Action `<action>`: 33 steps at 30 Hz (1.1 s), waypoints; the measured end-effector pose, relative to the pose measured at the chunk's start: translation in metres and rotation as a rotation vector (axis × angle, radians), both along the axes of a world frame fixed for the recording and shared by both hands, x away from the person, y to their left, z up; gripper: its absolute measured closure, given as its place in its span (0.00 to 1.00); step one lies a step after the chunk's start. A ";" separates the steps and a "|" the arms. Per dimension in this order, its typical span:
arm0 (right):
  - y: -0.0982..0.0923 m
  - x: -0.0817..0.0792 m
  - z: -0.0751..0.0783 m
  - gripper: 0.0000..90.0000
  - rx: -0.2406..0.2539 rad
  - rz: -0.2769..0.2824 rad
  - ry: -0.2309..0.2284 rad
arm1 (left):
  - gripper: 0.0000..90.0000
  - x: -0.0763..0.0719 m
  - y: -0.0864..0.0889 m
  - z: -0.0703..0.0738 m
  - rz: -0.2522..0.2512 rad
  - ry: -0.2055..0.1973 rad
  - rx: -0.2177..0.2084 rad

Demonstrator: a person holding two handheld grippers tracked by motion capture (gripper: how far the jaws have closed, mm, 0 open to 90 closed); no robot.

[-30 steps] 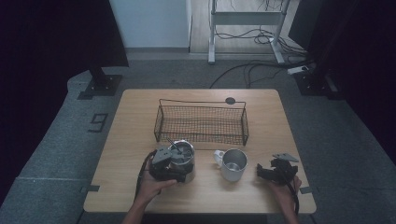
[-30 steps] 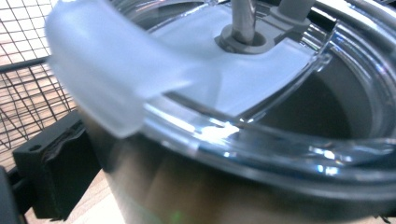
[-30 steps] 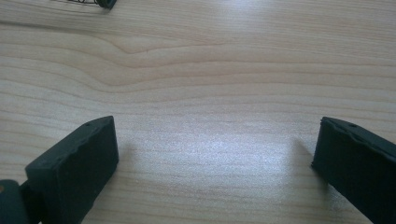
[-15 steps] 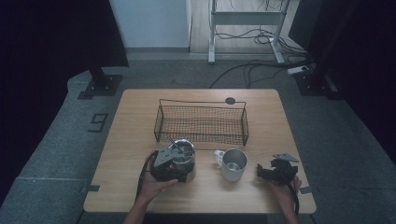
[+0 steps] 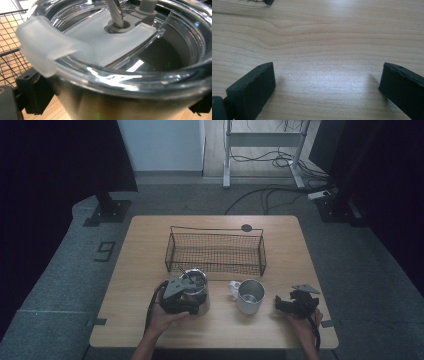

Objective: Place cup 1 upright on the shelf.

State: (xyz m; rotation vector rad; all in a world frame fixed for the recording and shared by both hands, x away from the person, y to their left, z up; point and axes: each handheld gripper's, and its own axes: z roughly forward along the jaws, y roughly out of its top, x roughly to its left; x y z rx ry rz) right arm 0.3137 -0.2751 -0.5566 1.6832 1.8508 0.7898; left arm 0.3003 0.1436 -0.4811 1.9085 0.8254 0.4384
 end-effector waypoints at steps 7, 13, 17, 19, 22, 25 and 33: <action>0.000 0.000 0.000 0.00 0.000 0.000 0.000 | 0.05 -0.002 0.002 0.004 0.001 -0.008 -0.010; 0.000 0.000 0.000 0.00 0.000 0.000 0.000 | 0.05 -0.002 0.005 0.009 0.008 -0.014 -0.014; 0.000 0.000 0.000 0.00 0.000 0.000 0.000 | 0.05 -0.002 0.008 0.013 0.009 -0.018 -0.015; 0.000 0.000 0.000 0.00 0.000 0.000 0.000 | 0.05 -0.002 0.008 0.015 0.009 -0.019 -0.019; 0.000 0.000 0.000 0.00 0.000 0.000 0.000 | 0.05 -0.002 0.010 0.018 0.009 -0.023 -0.030; 0.000 0.000 0.000 0.00 0.000 0.000 0.000 | 0.05 -0.002 0.012 0.022 0.011 -0.028 -0.033; 0.000 0.000 0.000 0.00 0.000 0.000 0.000 | 0.05 0.001 0.014 0.033 0.024 -0.043 -0.034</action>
